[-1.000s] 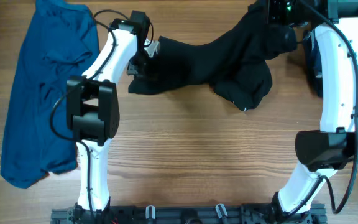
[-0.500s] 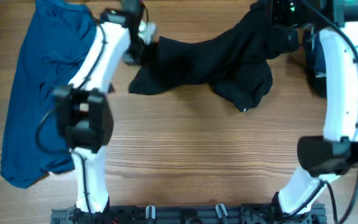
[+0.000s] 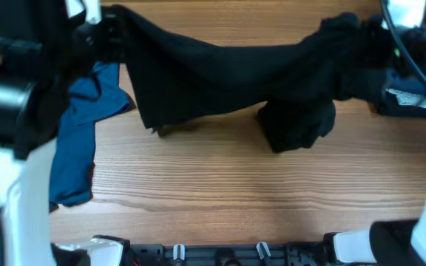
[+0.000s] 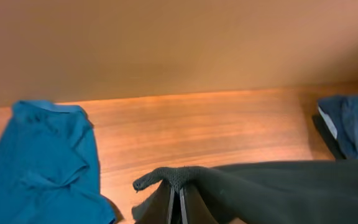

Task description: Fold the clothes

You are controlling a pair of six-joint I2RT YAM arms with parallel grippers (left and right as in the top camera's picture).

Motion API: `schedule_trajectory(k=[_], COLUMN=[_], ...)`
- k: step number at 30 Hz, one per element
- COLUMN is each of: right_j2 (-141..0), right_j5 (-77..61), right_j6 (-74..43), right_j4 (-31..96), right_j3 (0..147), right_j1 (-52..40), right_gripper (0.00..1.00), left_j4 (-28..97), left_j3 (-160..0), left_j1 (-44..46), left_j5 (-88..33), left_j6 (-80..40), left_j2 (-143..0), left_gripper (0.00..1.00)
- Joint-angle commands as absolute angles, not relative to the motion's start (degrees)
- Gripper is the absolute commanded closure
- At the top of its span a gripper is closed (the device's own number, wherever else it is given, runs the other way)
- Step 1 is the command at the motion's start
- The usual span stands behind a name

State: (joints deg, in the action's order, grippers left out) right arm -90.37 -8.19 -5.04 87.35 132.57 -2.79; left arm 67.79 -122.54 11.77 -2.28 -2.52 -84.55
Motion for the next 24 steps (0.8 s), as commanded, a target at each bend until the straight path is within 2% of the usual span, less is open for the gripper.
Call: schedule_trajectory(k=[1, 11, 16, 24], right_j2=[-81.8, -70.4, -76.9, -94.5], right_j5=[-1.1, 4.1, 3.9, 0.5], right_j6=[-9.3, -11.9, -9.9, -8.4], right_j4=[89.9, 91.0, 92.1, 91.6], right_j3=[133.7, 133.7, 133.5, 133.5], right_j1=[-2.6, -2.6, -2.6, -2.6], right_gripper=[0.95, 0.95, 0.95, 0.96], left_j4=[69.7, 74.2, 77.4, 79.2], left_j3=[-122.7, -122.7, -122.7, -122.6], left_j1=[11.7, 11.7, 11.7, 11.7], left_j5=[2.7, 9.0, 15.8, 15.9], left_j6=[-5.5, -8.4, -11.0, -11.2], left_j2=[-77.9, -69.8, -76.8, -93.4], left_gripper=[0.96, 0.96, 0.96, 0.96])
